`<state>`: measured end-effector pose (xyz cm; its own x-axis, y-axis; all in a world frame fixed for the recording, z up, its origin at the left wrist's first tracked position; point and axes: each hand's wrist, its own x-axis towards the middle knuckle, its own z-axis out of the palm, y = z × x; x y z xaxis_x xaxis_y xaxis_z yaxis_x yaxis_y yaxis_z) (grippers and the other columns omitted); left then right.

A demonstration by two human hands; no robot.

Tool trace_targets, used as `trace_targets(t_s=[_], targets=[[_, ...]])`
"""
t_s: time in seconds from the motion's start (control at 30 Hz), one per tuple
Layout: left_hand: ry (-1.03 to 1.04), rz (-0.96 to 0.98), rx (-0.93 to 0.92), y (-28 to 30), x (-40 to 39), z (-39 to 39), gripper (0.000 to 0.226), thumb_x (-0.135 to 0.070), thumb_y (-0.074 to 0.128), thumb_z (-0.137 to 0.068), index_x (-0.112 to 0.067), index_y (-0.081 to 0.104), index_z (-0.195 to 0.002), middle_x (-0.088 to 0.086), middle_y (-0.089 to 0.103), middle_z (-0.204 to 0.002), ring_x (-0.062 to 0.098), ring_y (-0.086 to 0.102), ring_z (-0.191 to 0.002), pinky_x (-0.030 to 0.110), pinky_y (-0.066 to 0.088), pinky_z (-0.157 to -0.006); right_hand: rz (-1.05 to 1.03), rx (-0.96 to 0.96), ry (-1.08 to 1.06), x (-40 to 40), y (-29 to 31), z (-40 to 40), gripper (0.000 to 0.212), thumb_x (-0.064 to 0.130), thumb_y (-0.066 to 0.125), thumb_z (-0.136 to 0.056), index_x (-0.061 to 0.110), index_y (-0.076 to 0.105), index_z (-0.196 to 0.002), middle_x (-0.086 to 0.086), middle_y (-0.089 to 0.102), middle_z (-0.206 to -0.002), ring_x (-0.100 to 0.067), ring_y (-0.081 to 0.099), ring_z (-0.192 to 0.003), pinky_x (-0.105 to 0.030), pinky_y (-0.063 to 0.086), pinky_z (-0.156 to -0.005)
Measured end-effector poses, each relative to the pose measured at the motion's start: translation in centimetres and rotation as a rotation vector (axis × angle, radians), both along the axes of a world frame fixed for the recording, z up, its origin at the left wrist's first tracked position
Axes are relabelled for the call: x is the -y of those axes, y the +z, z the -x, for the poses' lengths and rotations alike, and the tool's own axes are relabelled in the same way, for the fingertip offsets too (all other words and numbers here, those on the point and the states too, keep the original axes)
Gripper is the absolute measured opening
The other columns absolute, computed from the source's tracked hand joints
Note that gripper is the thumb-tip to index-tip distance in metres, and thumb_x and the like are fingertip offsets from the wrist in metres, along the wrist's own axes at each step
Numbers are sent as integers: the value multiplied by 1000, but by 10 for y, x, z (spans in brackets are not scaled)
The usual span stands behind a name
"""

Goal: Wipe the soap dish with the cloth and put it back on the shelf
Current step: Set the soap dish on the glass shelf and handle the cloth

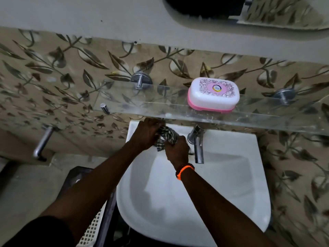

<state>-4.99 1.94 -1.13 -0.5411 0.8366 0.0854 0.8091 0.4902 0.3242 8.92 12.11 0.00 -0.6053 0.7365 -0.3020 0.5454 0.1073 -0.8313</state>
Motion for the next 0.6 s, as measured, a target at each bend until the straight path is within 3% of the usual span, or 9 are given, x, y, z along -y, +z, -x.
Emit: trace_targets(t_s=[0.07, 0.1, 0.2, 0.23, 0.33, 0.4, 0.43, 0.53, 0.6], targets=[[-19, 29, -40, -6, -2, 5, 53, -30, 64, -86, -18, 60, -137, 12, 68, -132, 39, 62, -117, 50, 52, -89, -30, 57, 2, -1, 5, 2, 36, 20, 74, -81, 1, 61, -109, -15, 72, -102, -30, 68, -93, -26, 54, -68], [-25, 26, -62, -9, -4, 7, 48, -33, 62, -88, -17, 63, -133, 13, 70, -126, 39, 65, -112, 49, 52, -87, -27, 76, 7, -3, 9, 2, 29, 14, 73, -83, -2, 62, -105, -14, 71, -97, -28, 67, -86, -14, 45, -55], [-57, -28, -73, -10, -5, 11, 24, -30, 62, -87, -19, 71, -106, 10, 74, -105, 37, 68, -96, 45, 52, -78, 20, 44, -16, -7, 19, -5, 12, 9, 69, -85, -1, 62, -87, -7, 65, -69, -16, 59, -52, -8, 32, -34], [-73, -36, -49, -7, -3, 12, 20, -30, 63, -85, -19, 72, -99, 9, 74, -100, 35, 69, -92, 44, 53, -75, 73, 35, -25, -6, 21, -8, 10, 9, 69, -83, 3, 61, -81, -9, 64, -64, -16, 56, -45, -14, 37, -33], [-91, -65, 179, 11, 7, 17, 27, -38, 61, -71, -15, 70, -84, 6, 72, -87, 30, 68, -81, 36, 52, -70, 303, -19, -14, -5, 24, -21, 14, 12, 69, -70, 19, 59, -62, -19, 65, -60, -27, 58, -46, -34, 49, -43], [-49, -59, 381, 31, 16, 18, 32, -45, 62, -72, -15, 68, -82, 3, 68, -81, 24, 64, -78, 31, 47, -68, 380, -39, 48, -11, 23, -29, 10, 17, 72, -64, 22, 65, -69, -17, 68, -65, -30, 64, -56, -50, 58, -52], [-36, -51, 442, 41, 21, 18, 32, -48, 63, -74, -17, 67, -82, 1, 67, -81, 22, 64, -78, 32, 47, -69, 389, -30, 92, -14, 29, -35, 14, 14, 74, -68, 22, 67, -77, -15, 70, -68, -29, 64, -58, -49, 58, -53], [-31, -43, 628, 69, 32, 15, 24, -45, 69, -81, -21, 71, -83, -3, 72, -81, 11, 67, -77, 29, 49, -70, 464, -76, 260, -21, 42, -54, 27, 2, 73, -85, 13, 65, -107, -10, 72, -78, -22, 65, -63, -28, 54, -55], [-62, -26, 743, 87, 37, 10, 21, -35, 75, -89, -17, 74, -79, 4, 74, -77, 9, 65, -71, 26, 48, -67, 481, -89, 386, -23, 49, -68, 33, 14, 80, -86, 13, 66, -116, -9, 78, -95, -22, 75, -83, -30, 60, -70]])
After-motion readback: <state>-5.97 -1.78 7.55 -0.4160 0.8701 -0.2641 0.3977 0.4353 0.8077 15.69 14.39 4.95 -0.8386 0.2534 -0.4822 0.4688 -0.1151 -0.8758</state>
